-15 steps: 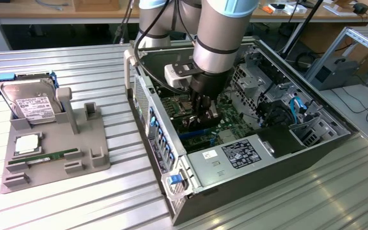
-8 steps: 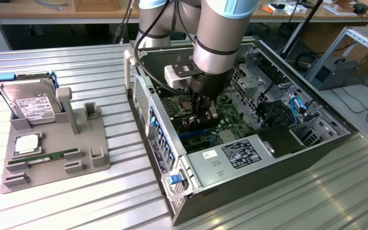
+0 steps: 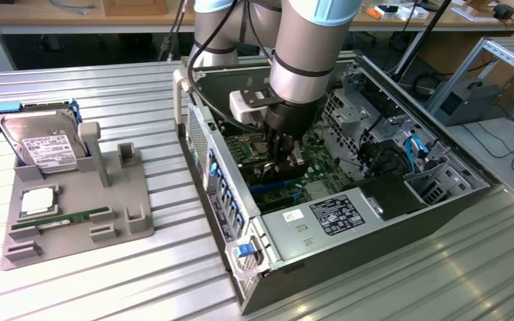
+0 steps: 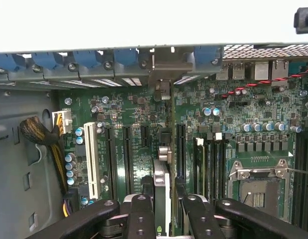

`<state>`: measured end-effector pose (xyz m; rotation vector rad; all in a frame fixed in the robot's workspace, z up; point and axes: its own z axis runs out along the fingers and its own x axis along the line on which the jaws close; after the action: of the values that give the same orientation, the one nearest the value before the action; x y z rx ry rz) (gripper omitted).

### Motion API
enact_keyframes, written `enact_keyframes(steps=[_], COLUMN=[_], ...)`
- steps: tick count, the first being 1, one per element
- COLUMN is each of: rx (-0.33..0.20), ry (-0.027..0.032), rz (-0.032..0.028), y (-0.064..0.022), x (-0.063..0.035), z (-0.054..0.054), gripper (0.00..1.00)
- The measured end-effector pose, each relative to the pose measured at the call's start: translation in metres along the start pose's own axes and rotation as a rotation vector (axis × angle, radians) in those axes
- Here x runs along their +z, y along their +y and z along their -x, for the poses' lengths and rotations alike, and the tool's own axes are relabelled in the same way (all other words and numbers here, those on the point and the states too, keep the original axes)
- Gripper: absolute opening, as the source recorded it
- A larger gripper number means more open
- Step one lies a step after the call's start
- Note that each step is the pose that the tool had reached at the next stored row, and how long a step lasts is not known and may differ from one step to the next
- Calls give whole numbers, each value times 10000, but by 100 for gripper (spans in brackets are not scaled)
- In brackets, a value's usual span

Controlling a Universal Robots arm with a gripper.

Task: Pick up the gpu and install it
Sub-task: 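Insert the gpu into the slot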

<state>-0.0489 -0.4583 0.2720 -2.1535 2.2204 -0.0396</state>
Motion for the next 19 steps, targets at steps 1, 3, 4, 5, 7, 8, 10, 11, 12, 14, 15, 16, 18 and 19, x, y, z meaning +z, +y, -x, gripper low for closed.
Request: enact_keyframes(steps=[1, 3, 4, 5, 7, 8, 10, 11, 12, 14, 15, 16, 18, 19], rx=[2, 2, 1, 0, 2, 2, 2, 4, 4, 5, 4, 5, 6, 6], ry=[1, 1, -4, 0, 1, 3, 0, -1, -1, 0, 3, 3, 5, 5], rz=[11, 11, 9, 11, 11, 12, 11, 15, 52, 70, 107, 147, 221, 220], y=[1, 0, 1, 3, 8, 9, 9, 9, 9, 9, 9, 9, 9, 9], x=[0, 0, 10, 19, 33, 34, 35, 35, 36, 36, 36, 37, 38, 38], z=[0, 0, 0, -1, -1, -1, -1, -1, -1, -1, -1, -1, -1, -1], gripper=[27, 27, 27, 27, 27, 27, 27, 27, 27, 27, 27, 27, 27, 27])
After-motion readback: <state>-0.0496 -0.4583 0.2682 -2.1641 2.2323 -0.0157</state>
